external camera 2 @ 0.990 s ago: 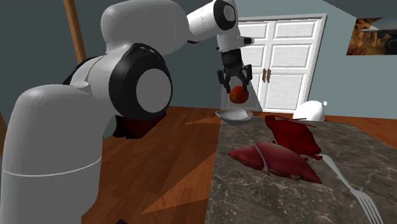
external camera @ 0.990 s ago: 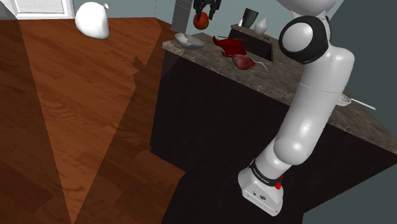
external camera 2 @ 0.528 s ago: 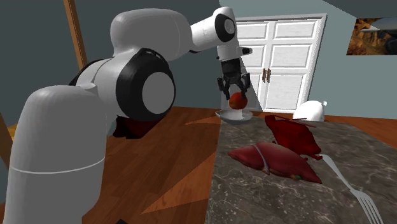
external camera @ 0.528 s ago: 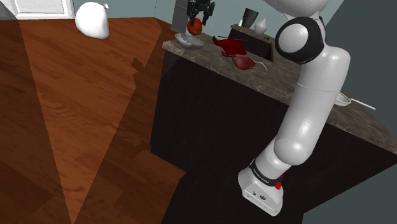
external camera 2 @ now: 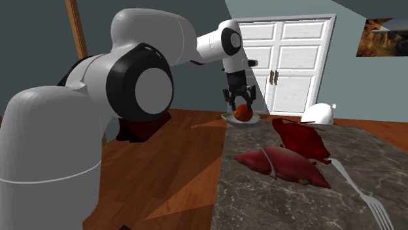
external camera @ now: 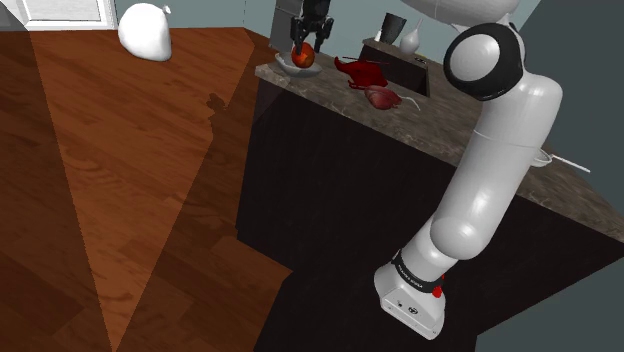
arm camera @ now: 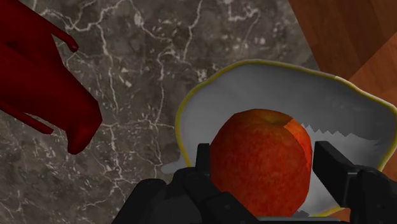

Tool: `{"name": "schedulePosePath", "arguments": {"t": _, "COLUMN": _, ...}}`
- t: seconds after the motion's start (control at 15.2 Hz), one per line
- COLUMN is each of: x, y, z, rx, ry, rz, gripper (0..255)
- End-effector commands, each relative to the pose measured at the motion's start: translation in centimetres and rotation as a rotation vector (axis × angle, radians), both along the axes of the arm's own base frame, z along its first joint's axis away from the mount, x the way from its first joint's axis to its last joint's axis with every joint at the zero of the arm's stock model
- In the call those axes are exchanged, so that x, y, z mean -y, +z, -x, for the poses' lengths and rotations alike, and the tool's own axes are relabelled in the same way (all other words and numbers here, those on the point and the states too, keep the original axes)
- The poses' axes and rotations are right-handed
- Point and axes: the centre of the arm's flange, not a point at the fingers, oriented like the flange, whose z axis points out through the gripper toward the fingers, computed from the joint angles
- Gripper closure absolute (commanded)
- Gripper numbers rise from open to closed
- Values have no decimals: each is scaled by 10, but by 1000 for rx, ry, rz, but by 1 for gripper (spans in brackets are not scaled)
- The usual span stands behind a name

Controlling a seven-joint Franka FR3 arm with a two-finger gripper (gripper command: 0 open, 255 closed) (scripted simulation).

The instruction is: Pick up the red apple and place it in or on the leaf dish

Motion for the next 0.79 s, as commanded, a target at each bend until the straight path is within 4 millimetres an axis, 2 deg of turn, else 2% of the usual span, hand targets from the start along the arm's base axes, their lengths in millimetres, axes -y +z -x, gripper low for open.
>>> {"name": "schedulePosePath", "arguments": {"t": 0.0, "x": 1, "y": -3, "z": 0, "rx": 1, "ry": 0, "rz": 0, "gripper": 255}}
{"name": "schedulePosePath", "arguments": {"t": 0.4, "x": 1, "y": -3, "z": 0, "rx": 1, "ry": 0, "rz": 0, "gripper": 255}}
{"name": "schedulePosePath", "arguments": {"t": 0.46, "x": 1, "y": -3, "z": 0, "rx": 1, "ry": 0, "rz": 0, "gripper": 0}}
{"name": "schedulePosePath", "arguments": {"t": 0.73, "x": 1, "y": -3, "z": 0, "rx": 1, "ry": 0, "rz": 0, "gripper": 0}}
